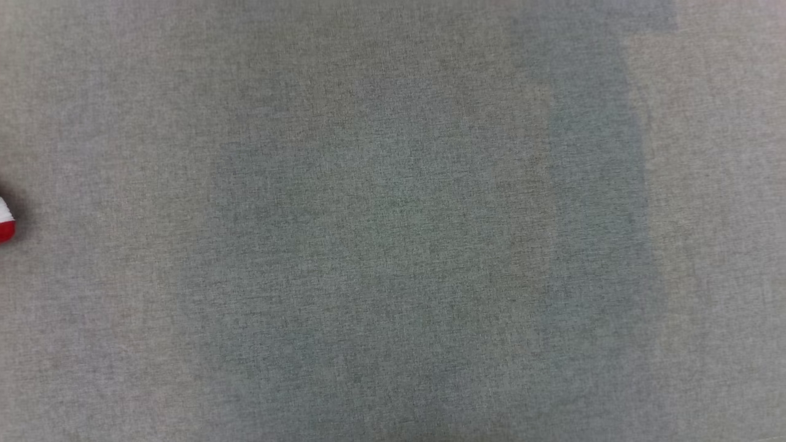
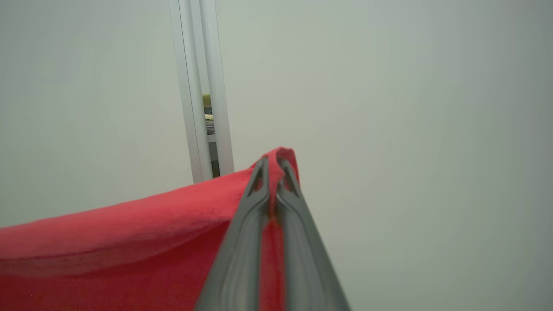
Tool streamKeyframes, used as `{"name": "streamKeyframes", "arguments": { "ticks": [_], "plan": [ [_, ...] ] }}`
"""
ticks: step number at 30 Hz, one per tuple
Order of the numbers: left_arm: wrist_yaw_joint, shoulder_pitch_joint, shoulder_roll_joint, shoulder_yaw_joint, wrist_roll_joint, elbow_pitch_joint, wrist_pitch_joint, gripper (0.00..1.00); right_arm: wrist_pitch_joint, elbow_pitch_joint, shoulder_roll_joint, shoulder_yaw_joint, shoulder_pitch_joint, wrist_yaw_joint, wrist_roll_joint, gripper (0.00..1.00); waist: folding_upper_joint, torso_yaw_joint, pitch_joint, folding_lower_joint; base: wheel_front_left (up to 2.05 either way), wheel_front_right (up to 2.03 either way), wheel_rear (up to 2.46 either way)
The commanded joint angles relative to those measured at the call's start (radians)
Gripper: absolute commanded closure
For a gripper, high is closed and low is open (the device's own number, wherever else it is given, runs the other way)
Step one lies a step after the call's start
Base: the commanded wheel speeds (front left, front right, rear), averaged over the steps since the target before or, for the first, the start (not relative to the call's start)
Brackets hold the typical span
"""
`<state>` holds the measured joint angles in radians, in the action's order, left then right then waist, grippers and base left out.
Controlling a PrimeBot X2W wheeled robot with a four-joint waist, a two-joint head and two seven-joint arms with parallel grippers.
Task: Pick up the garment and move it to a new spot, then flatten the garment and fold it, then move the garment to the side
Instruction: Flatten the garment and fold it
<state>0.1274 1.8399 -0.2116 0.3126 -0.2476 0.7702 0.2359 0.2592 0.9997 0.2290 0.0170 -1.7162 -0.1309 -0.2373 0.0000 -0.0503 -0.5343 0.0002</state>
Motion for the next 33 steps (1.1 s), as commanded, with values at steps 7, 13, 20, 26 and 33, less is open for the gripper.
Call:
{"name": "streamKeyframes", "arguments": {
  "ticks": [7,13,20,26,33],
  "plan": [
    [0.004,-0.083,-0.003,0.048,-0.068,0.005,0.023,1.0,0.006,-0.035,0.024,0.051,0.072,0.001,-0.036,1.0,0.0,0.016,-0.055,-0.0002,0.0,0.0,0.0],
    [0.002,-0.278,-0.007,0.043,-0.108,-0.138,0.03,1.0,0.007,-0.231,0.054,0.075,0.287,0.0,-0.1,1.0,0.0,0.035,-0.052,-0.0002,0.0,0.0,0.0],
    [-0.038,-0.691,-0.039,-0.033,-0.132,-0.399,0.029,1.0,0.006,-0.441,0.052,0.075,0.667,0.001,-0.177,1.0,0.0,0.02,0.034,-0.0002,0.0,0.0,0.0],
    [-0.098,-1.084,-0.035,-0.048,-0.146,-0.603,0.029,1.0,0.005,-0.561,0.03,0.063,0.98,0.0,-0.214,1.0,0.0,0.021,0.11,-0.0002,0.0,0.0,0.0],
    [-0.16,-1.461,-0.013,-0.056,-0.19,-0.76,0.029,1.0,0.006,-0.634,0.007,0.05,1.267,0.0,-0.257,1.0,0.0,0.027,0.189,-0.0002,0.0,0.0,0.0]
  ]
}}
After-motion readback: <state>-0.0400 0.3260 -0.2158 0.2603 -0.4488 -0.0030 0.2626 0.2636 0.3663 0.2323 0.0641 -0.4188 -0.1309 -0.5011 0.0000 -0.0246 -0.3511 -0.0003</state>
